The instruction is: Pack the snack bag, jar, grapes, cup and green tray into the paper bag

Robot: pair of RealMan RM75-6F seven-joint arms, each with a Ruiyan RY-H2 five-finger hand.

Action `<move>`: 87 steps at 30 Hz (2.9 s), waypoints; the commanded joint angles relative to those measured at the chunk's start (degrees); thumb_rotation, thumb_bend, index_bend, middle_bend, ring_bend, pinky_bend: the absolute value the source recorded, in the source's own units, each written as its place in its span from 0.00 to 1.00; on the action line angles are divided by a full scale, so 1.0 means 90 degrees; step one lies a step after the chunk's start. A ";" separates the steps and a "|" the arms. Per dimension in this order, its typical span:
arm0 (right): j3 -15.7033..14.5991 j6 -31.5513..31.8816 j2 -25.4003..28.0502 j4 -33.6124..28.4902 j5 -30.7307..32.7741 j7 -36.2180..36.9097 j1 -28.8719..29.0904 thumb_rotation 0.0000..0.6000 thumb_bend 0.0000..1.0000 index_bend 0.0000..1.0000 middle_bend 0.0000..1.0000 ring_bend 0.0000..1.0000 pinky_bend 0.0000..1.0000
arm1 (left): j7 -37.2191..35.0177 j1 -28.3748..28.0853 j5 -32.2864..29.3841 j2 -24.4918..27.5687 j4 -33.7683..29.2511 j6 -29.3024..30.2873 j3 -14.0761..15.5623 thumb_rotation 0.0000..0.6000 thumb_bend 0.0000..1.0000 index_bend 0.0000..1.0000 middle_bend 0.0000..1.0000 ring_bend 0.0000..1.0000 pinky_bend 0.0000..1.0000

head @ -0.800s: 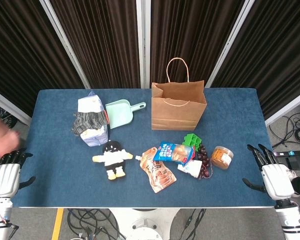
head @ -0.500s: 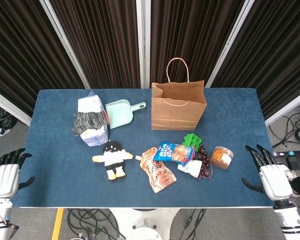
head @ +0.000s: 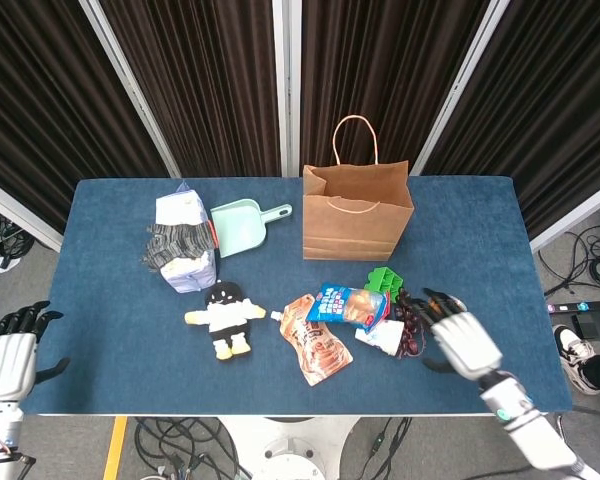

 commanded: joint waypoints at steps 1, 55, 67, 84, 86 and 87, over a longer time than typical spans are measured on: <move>0.0398 -0.0824 -0.0726 0.0127 0.0674 -0.0650 0.0700 1.00 0.08 0.02 0.15 0.00 0.12 | -0.0064 0.0032 -0.0037 0.0011 0.0047 0.0010 -0.0007 1.00 0.12 0.37 0.29 0.21 0.22; 0.2340 0.0716 0.0437 0.0158 0.1583 0.1084 0.1910 1.00 0.41 0.62 0.52 0.42 0.71 | -0.0411 0.0038 -0.0070 0.0013 0.0222 -0.0139 -0.0072 1.00 0.12 0.37 0.29 0.21 0.22; 0.2499 -0.1356 0.0195 0.1120 0.3617 -0.0086 0.3240 1.00 0.41 0.58 0.49 0.41 0.68 | -0.0430 0.0079 -0.0189 -0.0003 0.0229 -0.0211 -0.0057 1.00 0.11 0.37 0.29 0.21 0.22; 0.2040 -0.2345 -0.0033 0.1846 0.5487 -0.0998 0.4264 1.00 0.32 0.28 0.34 0.21 0.46 | -0.0503 0.0103 -0.0308 -0.0078 0.0319 -0.0327 -0.0045 1.00 0.11 0.37 0.29 0.21 0.22; 0.2000 -0.2378 -0.0010 0.1833 0.5560 -0.0992 0.4306 1.00 0.25 0.17 0.28 0.13 0.36 | -0.0510 0.0102 -0.0306 -0.0082 0.0329 -0.0323 -0.0052 1.00 0.12 0.37 0.29 0.21 0.22; 0.1986 -0.2383 0.0002 0.1826 0.5572 -0.0976 0.4313 1.00 0.23 0.11 0.24 0.09 0.31 | -0.0509 0.0101 -0.0307 -0.0080 0.0328 -0.0322 -0.0055 1.00 0.12 0.37 0.29 0.21 0.22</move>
